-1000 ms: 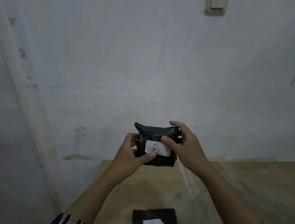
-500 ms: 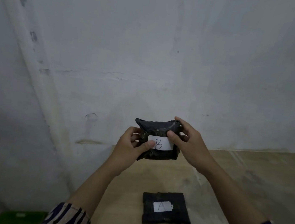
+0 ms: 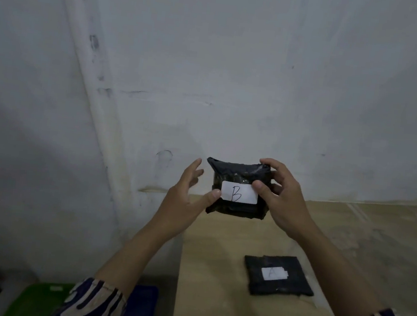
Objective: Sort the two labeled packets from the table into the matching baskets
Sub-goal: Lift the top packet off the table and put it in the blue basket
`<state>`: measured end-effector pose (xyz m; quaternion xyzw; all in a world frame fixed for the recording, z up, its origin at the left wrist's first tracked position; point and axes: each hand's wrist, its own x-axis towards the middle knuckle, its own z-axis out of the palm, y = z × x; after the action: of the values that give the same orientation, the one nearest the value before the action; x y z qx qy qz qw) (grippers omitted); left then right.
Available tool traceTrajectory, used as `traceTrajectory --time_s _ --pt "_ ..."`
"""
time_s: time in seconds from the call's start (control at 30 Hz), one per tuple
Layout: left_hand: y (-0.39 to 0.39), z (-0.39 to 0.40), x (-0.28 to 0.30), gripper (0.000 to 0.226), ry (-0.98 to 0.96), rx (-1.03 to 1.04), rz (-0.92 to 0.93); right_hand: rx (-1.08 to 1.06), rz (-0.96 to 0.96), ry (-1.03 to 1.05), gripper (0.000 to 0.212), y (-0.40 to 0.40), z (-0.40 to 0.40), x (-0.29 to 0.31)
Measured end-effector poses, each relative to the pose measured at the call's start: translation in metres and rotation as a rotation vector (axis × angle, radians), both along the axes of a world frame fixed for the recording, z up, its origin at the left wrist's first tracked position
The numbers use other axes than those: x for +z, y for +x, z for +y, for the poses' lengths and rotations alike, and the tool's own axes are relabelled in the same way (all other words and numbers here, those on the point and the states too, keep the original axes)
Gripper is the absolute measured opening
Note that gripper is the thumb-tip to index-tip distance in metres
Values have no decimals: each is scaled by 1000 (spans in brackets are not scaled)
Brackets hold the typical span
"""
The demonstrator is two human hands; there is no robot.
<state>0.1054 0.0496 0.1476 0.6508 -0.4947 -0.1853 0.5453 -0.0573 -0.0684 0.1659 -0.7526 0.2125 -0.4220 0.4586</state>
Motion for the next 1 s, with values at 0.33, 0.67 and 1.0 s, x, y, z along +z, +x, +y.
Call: traceTrajectory --time_s 0.33,0.67,1.0 --pt "80 93 -59 63 256 36 -386 12 67 140 47 89 86 -61" --pt "151 142 -107 62 444 165 -398 76 202 227 37 169 121 -103" --pt "234 188 -157 62 553 135 -335 117 359 239 37 260 162 -159"
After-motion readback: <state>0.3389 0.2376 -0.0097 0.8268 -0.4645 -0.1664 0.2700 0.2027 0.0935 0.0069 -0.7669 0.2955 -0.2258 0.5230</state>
